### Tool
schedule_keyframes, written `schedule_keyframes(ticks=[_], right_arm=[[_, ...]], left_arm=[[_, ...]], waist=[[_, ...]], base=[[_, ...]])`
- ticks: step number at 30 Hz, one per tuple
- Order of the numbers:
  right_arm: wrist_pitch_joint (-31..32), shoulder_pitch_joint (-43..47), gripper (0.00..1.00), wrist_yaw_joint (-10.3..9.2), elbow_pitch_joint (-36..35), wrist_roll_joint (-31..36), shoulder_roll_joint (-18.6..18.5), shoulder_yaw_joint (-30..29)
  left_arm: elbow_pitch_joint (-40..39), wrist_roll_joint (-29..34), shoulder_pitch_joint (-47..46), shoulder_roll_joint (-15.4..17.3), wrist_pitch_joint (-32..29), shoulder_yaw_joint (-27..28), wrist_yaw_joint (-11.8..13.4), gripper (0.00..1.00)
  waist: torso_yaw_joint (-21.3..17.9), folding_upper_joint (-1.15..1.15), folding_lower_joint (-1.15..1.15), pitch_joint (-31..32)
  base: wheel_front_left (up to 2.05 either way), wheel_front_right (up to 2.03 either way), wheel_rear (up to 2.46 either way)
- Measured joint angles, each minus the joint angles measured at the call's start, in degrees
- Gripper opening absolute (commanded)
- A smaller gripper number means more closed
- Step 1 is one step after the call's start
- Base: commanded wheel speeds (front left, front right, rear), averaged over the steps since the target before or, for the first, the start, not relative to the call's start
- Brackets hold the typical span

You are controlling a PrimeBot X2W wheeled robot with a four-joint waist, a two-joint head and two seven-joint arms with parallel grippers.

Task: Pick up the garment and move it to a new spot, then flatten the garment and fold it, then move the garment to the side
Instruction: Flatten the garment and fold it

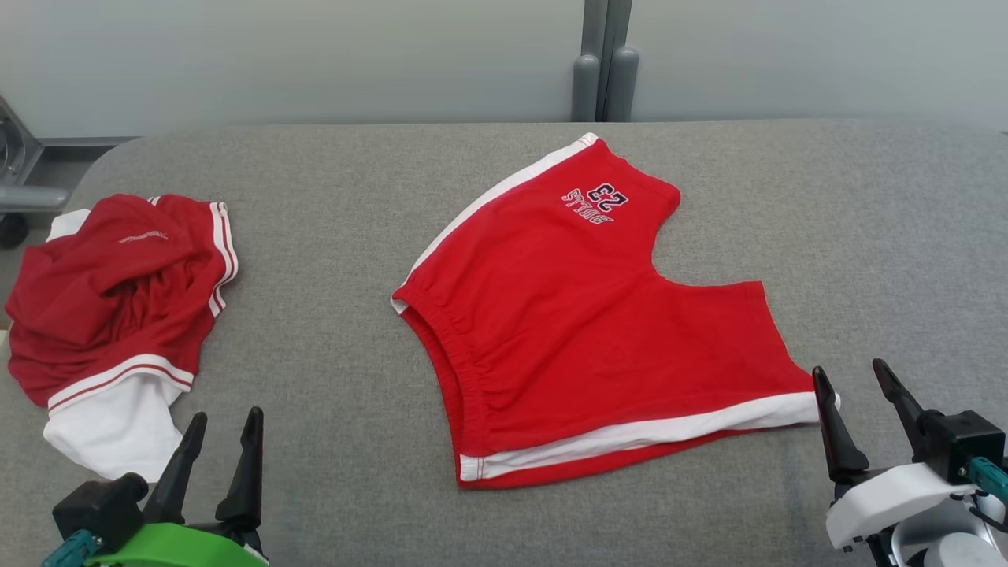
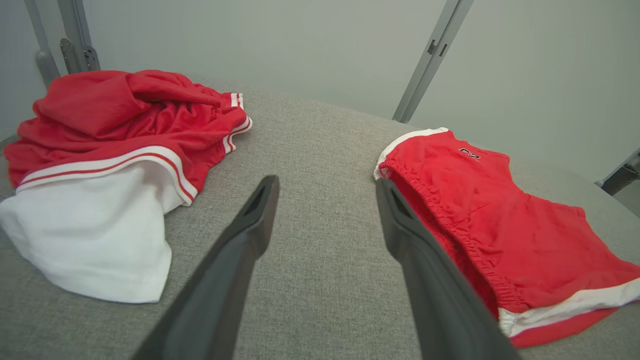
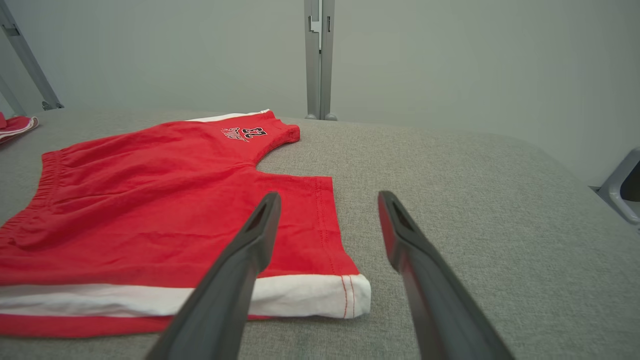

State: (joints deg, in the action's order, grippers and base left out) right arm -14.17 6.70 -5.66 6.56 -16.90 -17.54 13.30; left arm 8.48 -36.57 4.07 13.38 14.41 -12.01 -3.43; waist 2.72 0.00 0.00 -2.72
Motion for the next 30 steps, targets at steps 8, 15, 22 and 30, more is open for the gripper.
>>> schedule_keyframes(ticks=[8, 15, 22, 30], right_arm=[[0.0, 2.0, 1.0, -0.56, 0.0, 0.6, 0.3, -2.1], [0.0, 2.0, 1.0, -0.57, -0.5, 1.5, 0.3, -2.7], [0.0, 2.0, 1.0, -0.57, -0.6, 2.4, 0.6, -2.9], [0.0, 2.2, 1.0, -0.44, 0.1, 2.4, 0.2, -3.0]], left_arm=[[-1.6, 1.6, 2.7, -0.1, 0.0, 2.4, 0.0, 1.0], [-2.2, 2.1, 2.7, -1.0, 0.0, 2.9, -0.6, 1.0], [-2.6, 3.0, 3.2, -1.7, 0.0, 2.7, -1.2, 1.0], [-4.0, 3.1, 3.5, -3.5, 0.0, -0.7, -2.2, 1.0]], waist=[[-0.1, 0.0, 0.0, 0.4], [-0.4, 0.0, 0.0, 0.6], [-0.7, 0.0, 0.0, 1.1], [-0.9, 0.0, 0.0, 0.4]], base=[[0.0, 0.0, 0.0], [0.0, 0.0, 0.0], [0.0, 0.0, 0.0], [0.0, 0.0, 0.0]])
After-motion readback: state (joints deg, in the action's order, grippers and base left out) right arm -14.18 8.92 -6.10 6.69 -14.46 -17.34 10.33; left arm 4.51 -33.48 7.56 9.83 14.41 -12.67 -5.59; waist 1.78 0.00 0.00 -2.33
